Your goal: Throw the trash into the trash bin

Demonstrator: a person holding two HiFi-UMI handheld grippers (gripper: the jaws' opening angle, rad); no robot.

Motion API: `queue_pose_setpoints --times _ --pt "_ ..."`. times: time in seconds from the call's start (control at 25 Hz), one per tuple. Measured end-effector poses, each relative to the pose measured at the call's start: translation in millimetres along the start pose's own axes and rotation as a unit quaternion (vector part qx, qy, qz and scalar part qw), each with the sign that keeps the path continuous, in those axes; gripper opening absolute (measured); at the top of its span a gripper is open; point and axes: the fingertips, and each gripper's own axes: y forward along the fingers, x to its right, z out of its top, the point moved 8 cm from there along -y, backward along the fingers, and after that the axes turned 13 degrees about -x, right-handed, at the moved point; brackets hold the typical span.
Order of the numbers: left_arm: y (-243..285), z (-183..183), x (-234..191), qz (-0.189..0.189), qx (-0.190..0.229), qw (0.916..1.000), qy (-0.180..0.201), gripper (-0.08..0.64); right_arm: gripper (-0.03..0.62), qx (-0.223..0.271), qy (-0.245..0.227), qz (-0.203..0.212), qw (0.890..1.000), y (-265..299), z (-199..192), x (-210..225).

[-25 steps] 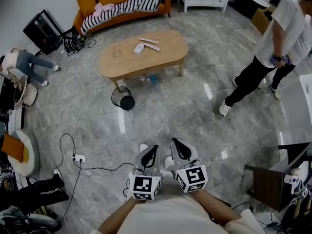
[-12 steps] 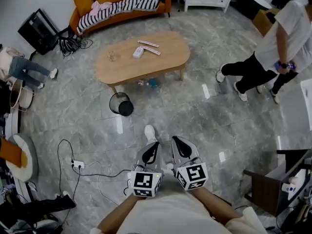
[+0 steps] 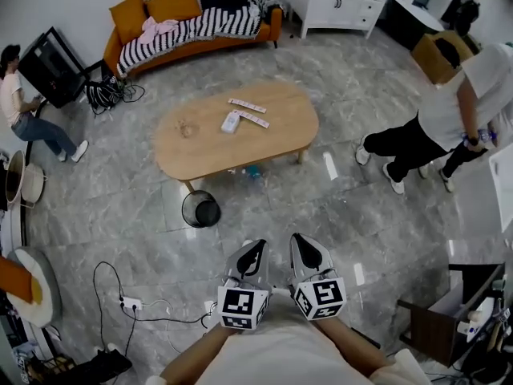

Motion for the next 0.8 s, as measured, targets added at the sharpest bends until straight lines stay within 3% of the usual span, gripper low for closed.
queue_pose_setpoints --times 0.36,0.64,0.8 --pt "44 54 -82 -0.013 0.002 0.9999 -0.007 0.0 0.021 -0.002 -0.006 -0.018 1.0 87 64 -8" --pt "70 70 -111 -0.012 -0.008 0.9996 -0.023 0.0 0.021 -0.016 -0.047 0.018 0.999 132 90 -16" --pt "89 87 -125 -0.012 -0.012 0.9994 -0.029 0.0 0.023 -0.035 -0.048 0.043 0.997 156 108 -3"
